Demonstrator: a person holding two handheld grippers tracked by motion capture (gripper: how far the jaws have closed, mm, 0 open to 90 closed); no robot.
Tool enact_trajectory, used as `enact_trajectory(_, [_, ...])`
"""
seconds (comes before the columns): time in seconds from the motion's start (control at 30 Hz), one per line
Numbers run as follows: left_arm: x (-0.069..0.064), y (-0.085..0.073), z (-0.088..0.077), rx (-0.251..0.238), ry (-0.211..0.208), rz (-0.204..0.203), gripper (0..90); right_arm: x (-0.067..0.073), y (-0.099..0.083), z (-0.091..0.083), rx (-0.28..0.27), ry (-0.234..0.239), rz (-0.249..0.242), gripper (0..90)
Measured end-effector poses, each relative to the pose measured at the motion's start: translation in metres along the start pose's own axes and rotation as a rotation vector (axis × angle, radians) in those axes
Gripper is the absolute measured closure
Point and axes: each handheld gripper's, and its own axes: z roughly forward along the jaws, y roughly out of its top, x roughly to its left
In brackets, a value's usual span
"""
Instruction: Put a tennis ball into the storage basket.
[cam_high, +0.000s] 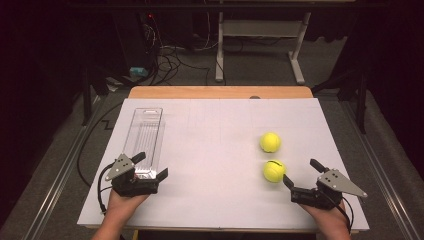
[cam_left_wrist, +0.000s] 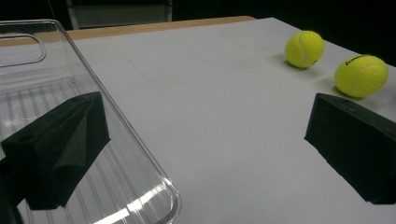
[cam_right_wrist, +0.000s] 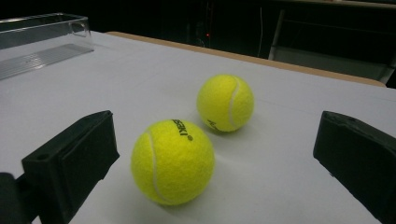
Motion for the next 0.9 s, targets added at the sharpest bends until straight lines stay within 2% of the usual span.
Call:
enact_trajectory(0.6, [-0.003,0.002,-0.001,-0.015,-0.010,0.000,0.5,-0.001,-0.002,0.000,0.006,0.005,0.010,0.0])
enact_trajectory(0.77, [-0.009,0.007,0.000,-0.016,-0.028,0.015,0.5,-0.001,-0.003,0.001,0.011,0.008,0.007,0.0])
enact_trajectory(0.9, [-0.022,0.012,0.006,0.019,-0.042,0.053,0.5,-0.001,-0.003,0.001,0.014,0.009,0.009,0.0])
